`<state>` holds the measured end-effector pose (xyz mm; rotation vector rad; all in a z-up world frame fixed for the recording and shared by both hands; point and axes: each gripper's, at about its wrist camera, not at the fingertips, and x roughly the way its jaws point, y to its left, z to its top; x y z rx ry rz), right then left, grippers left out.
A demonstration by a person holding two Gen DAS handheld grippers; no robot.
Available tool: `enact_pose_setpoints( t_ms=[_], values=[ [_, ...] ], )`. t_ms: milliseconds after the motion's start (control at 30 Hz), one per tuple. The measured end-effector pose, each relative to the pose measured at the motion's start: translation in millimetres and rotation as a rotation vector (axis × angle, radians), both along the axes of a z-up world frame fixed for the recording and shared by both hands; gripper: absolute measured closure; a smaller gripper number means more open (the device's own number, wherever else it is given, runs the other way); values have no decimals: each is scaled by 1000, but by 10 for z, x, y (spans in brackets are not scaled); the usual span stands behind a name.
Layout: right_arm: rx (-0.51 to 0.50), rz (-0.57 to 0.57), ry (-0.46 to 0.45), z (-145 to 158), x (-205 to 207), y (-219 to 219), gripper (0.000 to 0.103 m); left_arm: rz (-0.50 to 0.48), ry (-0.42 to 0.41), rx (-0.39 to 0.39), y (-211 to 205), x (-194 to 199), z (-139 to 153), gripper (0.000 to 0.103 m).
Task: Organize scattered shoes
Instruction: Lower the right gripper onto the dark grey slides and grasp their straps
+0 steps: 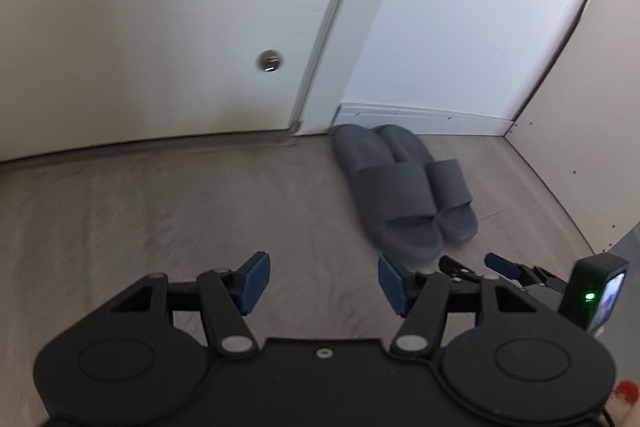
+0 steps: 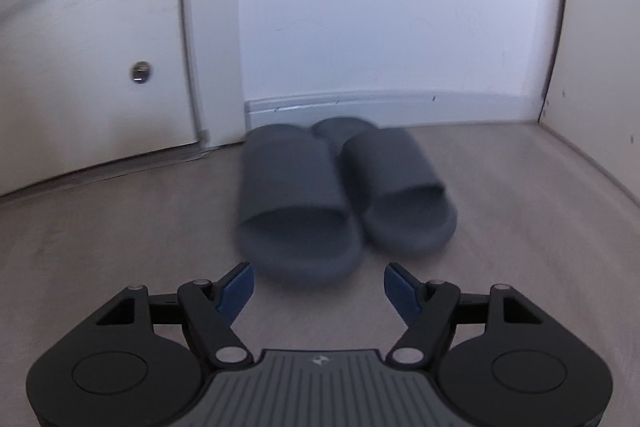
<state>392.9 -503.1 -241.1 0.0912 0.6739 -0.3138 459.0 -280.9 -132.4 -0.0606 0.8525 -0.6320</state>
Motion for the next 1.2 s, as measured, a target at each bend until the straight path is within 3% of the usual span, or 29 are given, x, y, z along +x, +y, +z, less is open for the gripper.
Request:
enact_pose_setpoints(
  t_ms=[267,433,800,867,933,1033,1200],
  values=[
    [-56,160,52,-352,557,-569,32,-1,83,-28,-275,184,-250,42],
    [6,196,36,-436,698,-831,33,-1,131,-15,-319,208,-384,42],
    [-86,236,-31,-401,750,-665,32,84,181,-43,-7,180,-388,42],
    [-110,234,-46,-384,746,-609,36,102,191,-50,67,161,-377,42],
    [-134,232,-62,-366,743,-553,54,112,198,-50,116,131,-389,42],
    [-170,229,-85,-340,737,-469,70,127,211,-50,190,103,-420,42],
    [-231,125,-96,-245,772,-406,82,148,192,-52,300,58,-390,42]
  ],
)
